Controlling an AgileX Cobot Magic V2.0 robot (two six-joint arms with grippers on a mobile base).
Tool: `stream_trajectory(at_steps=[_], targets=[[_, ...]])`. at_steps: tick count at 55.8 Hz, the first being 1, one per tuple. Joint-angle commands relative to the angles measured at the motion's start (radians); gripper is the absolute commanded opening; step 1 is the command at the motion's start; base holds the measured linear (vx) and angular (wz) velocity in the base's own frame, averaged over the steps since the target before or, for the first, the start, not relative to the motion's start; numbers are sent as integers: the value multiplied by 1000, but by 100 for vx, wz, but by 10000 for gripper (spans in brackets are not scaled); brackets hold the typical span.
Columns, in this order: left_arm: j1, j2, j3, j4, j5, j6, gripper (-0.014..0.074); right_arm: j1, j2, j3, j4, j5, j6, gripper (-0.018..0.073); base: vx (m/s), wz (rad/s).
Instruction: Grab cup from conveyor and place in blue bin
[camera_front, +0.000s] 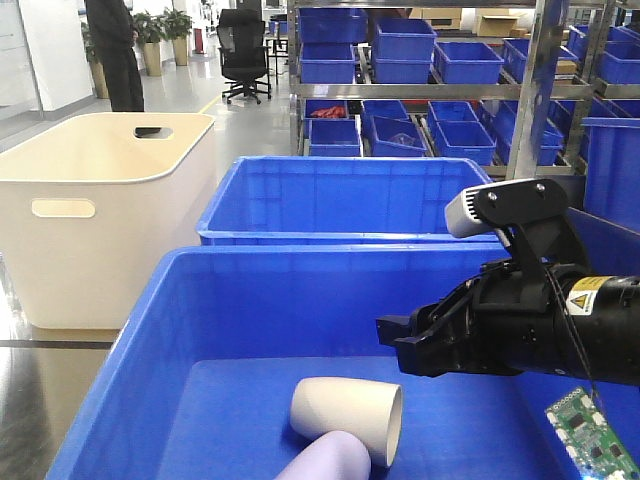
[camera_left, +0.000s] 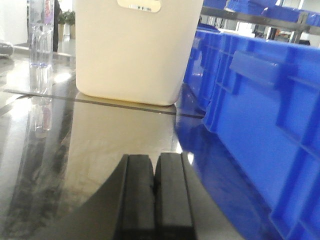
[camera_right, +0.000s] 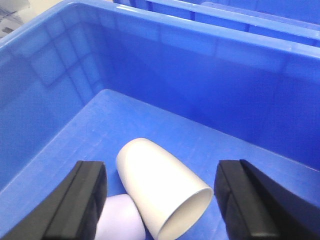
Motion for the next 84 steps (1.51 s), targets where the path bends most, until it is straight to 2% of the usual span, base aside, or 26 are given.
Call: stream_trajectory(at_steps=[1,64,84], targets=[[4,-18,13,1,-56,-7,-8,0,-27,-37,5,-71,-2,508,0,0],[4,-18,13,1,-56,-7,-8,0,-36,-37,4,-67,-1,508,0,0],[4,-18,13,1,-56,-7,-8,1,-289,-37,44,-34,5,482,0,0]])
